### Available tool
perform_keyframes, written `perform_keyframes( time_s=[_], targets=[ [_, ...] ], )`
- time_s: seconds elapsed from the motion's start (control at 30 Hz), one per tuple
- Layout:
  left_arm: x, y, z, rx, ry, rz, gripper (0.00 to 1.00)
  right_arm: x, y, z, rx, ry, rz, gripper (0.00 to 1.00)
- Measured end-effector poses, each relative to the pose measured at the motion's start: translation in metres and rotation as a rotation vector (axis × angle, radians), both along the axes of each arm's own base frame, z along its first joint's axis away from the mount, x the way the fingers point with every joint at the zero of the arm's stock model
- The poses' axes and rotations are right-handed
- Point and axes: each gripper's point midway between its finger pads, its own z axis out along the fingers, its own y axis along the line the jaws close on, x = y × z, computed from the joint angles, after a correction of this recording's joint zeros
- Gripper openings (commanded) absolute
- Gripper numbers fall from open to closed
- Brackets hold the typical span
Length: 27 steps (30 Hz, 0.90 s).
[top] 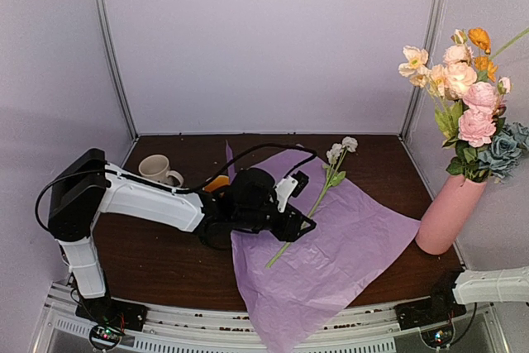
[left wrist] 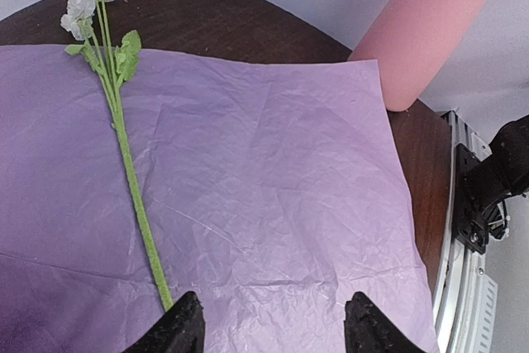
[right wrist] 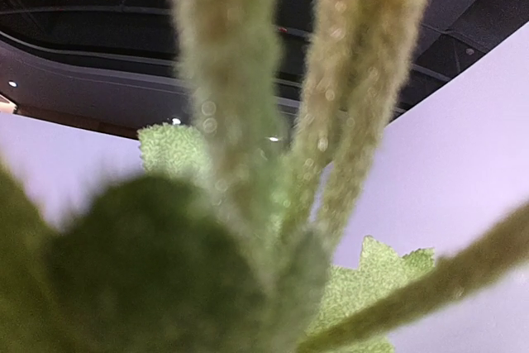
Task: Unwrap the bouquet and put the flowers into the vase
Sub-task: Place the fake flower in the vase.
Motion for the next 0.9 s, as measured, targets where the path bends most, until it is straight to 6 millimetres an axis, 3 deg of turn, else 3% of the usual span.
perform_keyframes(
  time_s=[0.33,0.57,0.9],
  targets=[
    [-0.003,-0.004,-0.02,0.013,0.035,-0.016,0.59,0.012,-0.015,-0.033,-0.024,0.14,-0.122,0.0],
    [-0.005,-0.005,-0.03,0.022,0.063,-0.021,0.59,0.016,-0.011,-0.052,-0.042,0.209,-0.096,0.0],
    [-0.005,-0.009,-0.027,0.013,0.066,-0.025,0.59,0.023,0.004,-0.069,-0.05,0.27,-0.009,0.0]
  ],
)
